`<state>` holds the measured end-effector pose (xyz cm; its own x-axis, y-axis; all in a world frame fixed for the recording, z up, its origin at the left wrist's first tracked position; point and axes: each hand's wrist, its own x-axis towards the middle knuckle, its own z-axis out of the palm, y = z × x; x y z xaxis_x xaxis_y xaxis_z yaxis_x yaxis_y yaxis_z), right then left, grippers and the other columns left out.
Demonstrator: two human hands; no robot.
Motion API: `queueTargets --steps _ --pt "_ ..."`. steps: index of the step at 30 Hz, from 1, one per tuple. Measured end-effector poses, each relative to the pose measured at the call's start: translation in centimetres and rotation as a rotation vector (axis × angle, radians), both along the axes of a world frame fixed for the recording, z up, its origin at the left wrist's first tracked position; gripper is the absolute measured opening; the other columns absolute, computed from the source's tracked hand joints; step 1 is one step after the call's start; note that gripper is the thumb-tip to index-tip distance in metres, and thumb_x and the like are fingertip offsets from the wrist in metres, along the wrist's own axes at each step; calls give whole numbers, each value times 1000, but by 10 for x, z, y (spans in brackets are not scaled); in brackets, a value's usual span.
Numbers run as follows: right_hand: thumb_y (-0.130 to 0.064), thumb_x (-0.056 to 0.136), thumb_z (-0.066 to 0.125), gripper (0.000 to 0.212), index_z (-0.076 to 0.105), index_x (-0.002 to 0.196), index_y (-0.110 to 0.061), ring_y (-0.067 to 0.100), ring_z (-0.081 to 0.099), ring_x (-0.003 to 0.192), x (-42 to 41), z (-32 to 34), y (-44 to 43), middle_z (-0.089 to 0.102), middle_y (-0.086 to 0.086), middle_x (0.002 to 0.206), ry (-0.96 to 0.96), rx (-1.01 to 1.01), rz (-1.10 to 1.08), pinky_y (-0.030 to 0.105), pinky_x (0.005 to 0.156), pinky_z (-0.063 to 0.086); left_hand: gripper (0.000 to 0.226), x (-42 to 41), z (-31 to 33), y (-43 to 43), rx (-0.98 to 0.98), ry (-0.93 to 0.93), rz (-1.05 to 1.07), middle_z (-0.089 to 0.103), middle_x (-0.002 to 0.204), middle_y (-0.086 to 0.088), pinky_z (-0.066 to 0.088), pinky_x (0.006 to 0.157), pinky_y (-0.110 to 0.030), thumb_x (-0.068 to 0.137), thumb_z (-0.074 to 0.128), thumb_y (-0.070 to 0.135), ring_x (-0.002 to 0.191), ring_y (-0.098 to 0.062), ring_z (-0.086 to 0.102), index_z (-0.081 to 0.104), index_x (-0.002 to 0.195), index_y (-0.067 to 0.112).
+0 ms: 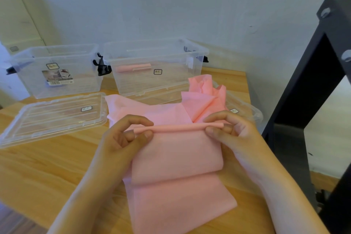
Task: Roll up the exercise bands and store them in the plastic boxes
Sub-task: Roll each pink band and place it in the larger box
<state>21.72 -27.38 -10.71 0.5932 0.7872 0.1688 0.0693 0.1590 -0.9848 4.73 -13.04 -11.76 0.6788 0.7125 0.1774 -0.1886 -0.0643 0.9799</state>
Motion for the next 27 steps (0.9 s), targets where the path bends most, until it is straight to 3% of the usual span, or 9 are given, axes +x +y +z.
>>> queueTargets --steps 5,9,13,15,17,23,27 --pt "2 78 66 12 66 85 -7 4 61 69 1 1 0 68 -1 71 23 -2 29 10 62 46 7 -2 3 1 -46 12 1 58 55 1 33 39 -15 72 66 20 45 -7 47 68 76 24" --pt "-8 72 68 11 66 83 -5 0 60 67 0 2 1 66 -7 69 6 14 17 8 61 45 9 0 2 -2 -4 -5 17 55 51 2 32 37 -12 71 67 18 40 -5 44 63 77 12" --pt "1 78 67 20 67 96 -7 1 63 69 1 -1 1 70 -2 74 45 -9 2 9 62 47 21 1 -3 4 31 24 21 68 67 -3 48 51 -16 67 79 15 60 -12 59 71 85 24" --pt "4 77 67 21 69 97 -4 1 63 71 2 -1 1 70 -3 76 29 -27 2 9 63 47 29 0 -6 8 66 34 21 71 73 -1 50 59 -15 63 86 13 67 -10 62 74 85 28" --pt "6 77 67 18 70 93 -1 0 63 71 2 -1 1 70 -6 75 9 -32 12 8 63 47 23 1 -6 8 91 36 25 71 75 1 48 60 -12 63 82 15 70 -10 61 75 82 28" --pt "0 82 64 10 67 89 -7 3 59 69 1 -2 1 66 -4 72 0 14 14 8 63 44 16 0 -5 6 93 33 6 48 65 -26 31 48 -24 74 77 22 59 -23 39 72 88 25" --pt "1 81 65 15 68 86 -13 6 58 70 3 -3 1 65 1 72 -4 -15 40 9 63 43 19 0 -3 5 64 13 -18 55 61 -6 36 45 -16 69 81 14 52 -10 46 72 83 23"
